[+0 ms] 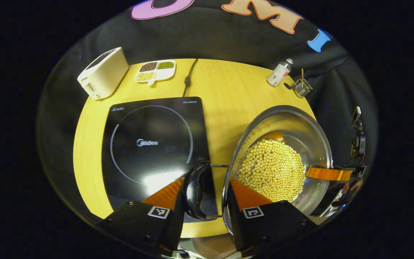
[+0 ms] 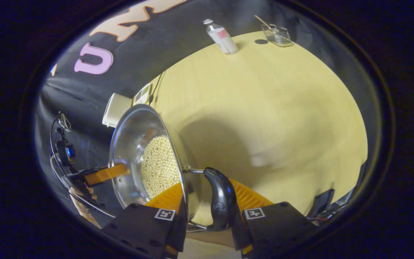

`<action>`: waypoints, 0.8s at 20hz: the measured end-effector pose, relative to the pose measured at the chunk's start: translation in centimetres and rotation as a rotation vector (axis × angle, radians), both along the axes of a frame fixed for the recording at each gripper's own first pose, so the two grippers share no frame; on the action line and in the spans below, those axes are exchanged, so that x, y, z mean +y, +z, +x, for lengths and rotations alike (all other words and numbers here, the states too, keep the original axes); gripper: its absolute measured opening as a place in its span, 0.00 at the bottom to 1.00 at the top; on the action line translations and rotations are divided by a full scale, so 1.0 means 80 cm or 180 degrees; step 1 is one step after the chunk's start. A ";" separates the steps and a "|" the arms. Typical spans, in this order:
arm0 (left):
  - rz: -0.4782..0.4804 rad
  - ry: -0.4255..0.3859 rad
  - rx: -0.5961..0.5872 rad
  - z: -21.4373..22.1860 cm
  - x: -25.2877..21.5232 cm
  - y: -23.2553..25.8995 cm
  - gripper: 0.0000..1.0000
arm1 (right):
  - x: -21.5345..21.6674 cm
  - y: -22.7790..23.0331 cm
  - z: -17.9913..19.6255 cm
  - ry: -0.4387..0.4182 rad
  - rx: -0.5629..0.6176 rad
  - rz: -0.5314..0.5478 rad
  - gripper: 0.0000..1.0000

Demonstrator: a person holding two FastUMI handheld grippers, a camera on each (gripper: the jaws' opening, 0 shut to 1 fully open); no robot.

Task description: First push the handle of the pot to place it horizontally, then grasp the pot with both hands and set it on the induction cooktop.

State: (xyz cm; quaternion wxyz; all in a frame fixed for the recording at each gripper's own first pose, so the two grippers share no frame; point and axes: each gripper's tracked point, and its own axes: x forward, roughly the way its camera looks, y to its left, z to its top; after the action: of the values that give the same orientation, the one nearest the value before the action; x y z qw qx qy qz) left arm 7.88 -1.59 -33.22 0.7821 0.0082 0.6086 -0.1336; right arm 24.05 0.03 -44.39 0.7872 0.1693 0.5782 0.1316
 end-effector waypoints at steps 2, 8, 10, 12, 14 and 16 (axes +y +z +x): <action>0.0036 0.0016 -0.0045 0.009 0.038 0.006 0.59 | -0.001 0.001 0.001 0.0031 -0.0033 0.0034 0.55; 0.0193 0.0106 -0.0284 0.049 0.140 0.010 0.59 | -0.003 -0.002 0.011 0.0139 -0.0133 0.0063 0.49; 0.0250 0.0120 -0.0408 0.065 0.166 0.012 0.58 | -0.010 -0.001 0.016 0.0148 -0.0126 0.0071 0.49; 0.0313 0.0120 -0.0496 0.075 0.191 0.015 0.58 | -0.017 -0.002 0.022 0.0154 -0.0113 0.0099 0.49; 0.0362 0.0105 -0.0538 0.090 0.216 0.004 0.58 | -0.023 0.000 0.027 0.0172 -0.0113 0.0109 0.49; 0.0359 0.0128 -0.0541 0.103 0.234 -0.006 0.58 | -0.019 0.000 0.028 0.0189 -0.0142 0.0099 0.49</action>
State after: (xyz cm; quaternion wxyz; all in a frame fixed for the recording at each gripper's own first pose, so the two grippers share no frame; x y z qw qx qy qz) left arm 16.11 17.16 -33.74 0.8317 0.0513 0.5466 -0.0823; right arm 26.30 -1.51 -44.41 0.7929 0.1612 0.5631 0.1677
